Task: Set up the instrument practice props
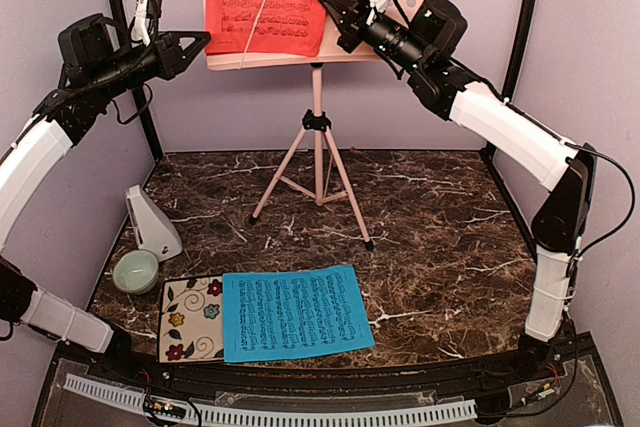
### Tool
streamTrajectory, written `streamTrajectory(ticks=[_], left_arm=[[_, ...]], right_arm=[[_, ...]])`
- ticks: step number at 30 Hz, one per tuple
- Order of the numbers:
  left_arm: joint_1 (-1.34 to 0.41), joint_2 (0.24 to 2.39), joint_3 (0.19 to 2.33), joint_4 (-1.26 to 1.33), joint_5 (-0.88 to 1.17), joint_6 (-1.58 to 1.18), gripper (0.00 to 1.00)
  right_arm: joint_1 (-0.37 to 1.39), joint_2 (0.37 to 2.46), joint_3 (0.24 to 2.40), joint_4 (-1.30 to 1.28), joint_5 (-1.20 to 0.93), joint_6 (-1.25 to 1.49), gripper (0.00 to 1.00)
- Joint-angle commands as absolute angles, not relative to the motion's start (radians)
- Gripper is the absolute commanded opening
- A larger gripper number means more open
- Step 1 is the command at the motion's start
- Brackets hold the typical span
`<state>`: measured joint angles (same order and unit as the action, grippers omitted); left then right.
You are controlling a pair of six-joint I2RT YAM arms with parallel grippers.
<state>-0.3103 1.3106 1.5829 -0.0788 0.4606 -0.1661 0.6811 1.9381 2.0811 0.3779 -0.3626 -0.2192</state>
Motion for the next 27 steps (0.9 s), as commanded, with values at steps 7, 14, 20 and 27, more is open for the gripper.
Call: streamTrajectory(ticks=[7, 14, 20, 27], left_arm=[[-0.308, 1.36, 1.665, -0.039, 0.53, -0.187, 0.25], [-0.309, 1.4, 1.723, -0.053, 0.515, -0.182, 0.29], [-0.309, 1.395, 1.717, -0.044, 0.495, -0.183, 0.35], [-0.31, 1.453, 1.826, -0.082, 0.519, -0.181, 0.21]], right_arm=[[0.683, 1.948, 2.103, 0.387, -0.357, -0.198, 0.0], [0.683, 1.95, 2.102, 0.388, -0.362, -0.198, 0.0], [0.683, 1.949, 2.102, 0.389, -0.363, -0.198, 0.0], [0.683, 1.95, 2.105, 0.391, -0.365, -0.198, 0.0]])
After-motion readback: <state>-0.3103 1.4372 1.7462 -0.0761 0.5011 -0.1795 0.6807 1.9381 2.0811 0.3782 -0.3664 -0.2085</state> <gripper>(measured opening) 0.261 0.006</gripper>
